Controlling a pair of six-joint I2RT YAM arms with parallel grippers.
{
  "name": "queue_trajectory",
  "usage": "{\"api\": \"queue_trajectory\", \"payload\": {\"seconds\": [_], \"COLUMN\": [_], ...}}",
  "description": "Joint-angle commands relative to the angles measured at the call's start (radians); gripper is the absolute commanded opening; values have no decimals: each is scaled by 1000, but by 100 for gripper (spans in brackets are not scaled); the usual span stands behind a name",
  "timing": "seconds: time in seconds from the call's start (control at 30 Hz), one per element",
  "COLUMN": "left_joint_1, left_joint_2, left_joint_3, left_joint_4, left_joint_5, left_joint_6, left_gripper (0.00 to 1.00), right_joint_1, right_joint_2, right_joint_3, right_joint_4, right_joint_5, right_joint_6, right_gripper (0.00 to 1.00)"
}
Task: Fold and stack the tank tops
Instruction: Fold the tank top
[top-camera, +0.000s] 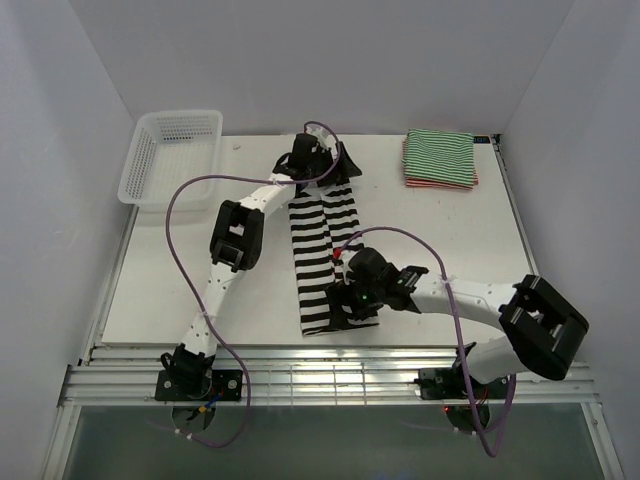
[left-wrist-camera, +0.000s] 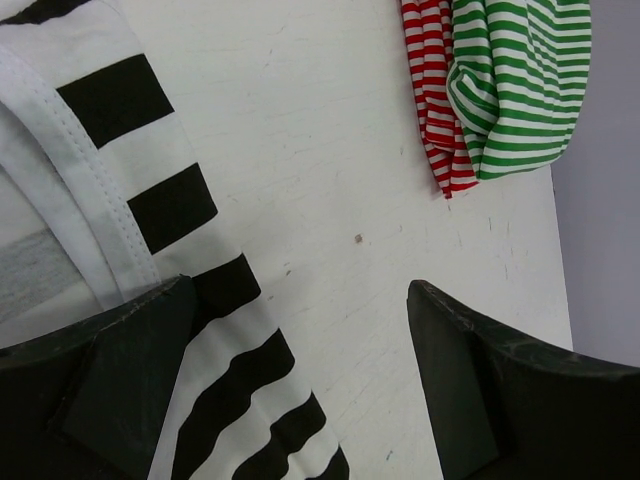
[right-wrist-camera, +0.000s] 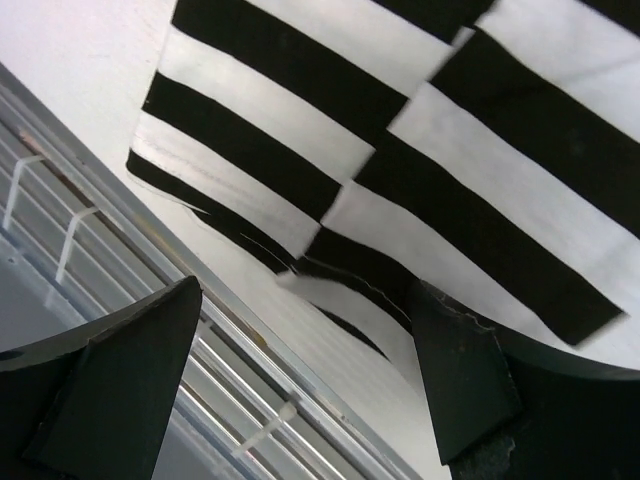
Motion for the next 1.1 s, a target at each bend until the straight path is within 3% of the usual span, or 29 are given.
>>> {"api": "queue_trajectory", "payload": {"seconds": [0.0, 0.13, 0.23, 0.4, 0.53, 0.6, 0.67, 0.83, 1.07], "left_joint_1": [4, -6, -25, -78, -130, -158, -198, -284, -367], "left_joint_2": [-117, -294, -494, -850, -1192, -1292, -1422, -1567, -1514], "left_joint_3": [0, -23, -160, -639, -1050, -1264, -1387, -1688, -1753], "left_joint_4": [-83, -117, -154, -190, -200, -201, -215, -226, -221], "left_joint_5": [25, 33, 15, -121, -179, -171, -190, -167, -179], "left_joint_6": [7, 29, 68, 85, -19, -99, -161, -318, -389], "left_gripper": [98, 98, 98, 98, 98, 98, 98, 98, 96], "right_joint_1": [6, 3, -11, -89, -210, -229, -241, -270, -287], "right_joint_2": [-109, -233, -322, -432, -471, -472, -462, -443, -388], "right_joint_3": [67, 63, 20, -63, -124, -136, -150, -187, -242], "right_joint_4": [-178, -217, -231, -272, -266, -265, -261, -251, -177], "right_joint_5": [142, 200, 234, 218, 98, 54, 29, -8, -60], "right_joint_6": [5, 47, 88, 107, 71, 58, 47, 53, 79], "right_gripper": [90, 90, 90, 90, 90, 90, 90, 90, 90]}}
